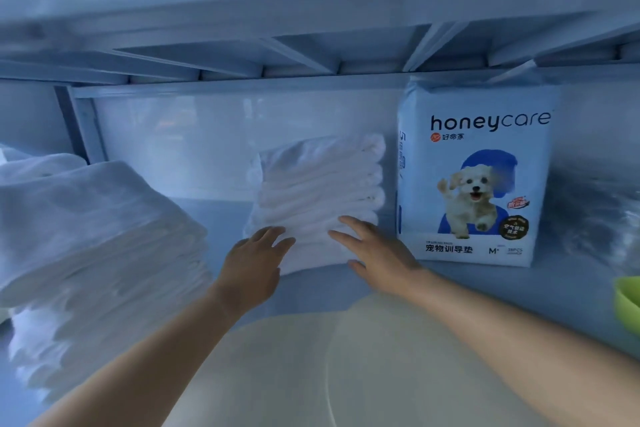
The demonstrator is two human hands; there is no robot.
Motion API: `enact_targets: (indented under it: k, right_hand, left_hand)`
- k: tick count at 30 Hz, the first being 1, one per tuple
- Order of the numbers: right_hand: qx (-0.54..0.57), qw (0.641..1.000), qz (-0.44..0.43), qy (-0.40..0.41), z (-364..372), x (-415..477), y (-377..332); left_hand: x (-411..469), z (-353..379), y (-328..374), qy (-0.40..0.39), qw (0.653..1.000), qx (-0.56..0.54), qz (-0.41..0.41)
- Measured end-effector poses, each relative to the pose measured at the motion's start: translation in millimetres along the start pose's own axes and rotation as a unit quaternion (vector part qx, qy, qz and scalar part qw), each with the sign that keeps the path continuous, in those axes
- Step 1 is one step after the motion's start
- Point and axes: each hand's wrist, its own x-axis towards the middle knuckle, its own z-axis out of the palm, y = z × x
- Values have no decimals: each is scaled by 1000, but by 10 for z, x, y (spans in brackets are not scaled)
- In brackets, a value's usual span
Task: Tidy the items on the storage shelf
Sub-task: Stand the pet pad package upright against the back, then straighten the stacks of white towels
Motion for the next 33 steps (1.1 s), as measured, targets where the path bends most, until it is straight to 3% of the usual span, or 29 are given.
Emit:
enact_targets:
  k: [6,12,23,26,29,33]
  right_hand:
    - [-1,1000,2,14,181,186,-191]
    - [15,999,52,0,257,237,-163]
    - [41,999,27,7,414,311,-28]
    - [103,994,27,37,471,337,66]
    - [121,992,19,42,516,385,179]
    - [143,989,35,32,532,423,292]
  left_hand:
    - [6,27,-121,39,998,10,-38]
    - [36,120,-165,12,999,3,-31]
    - [83,161,-29,-33,997,68,-24]
    - [52,87,-3,40,998,56,-8]
    - [-22,0,84,64,992,101,37]
    - [0,24,250,45,994,92,26]
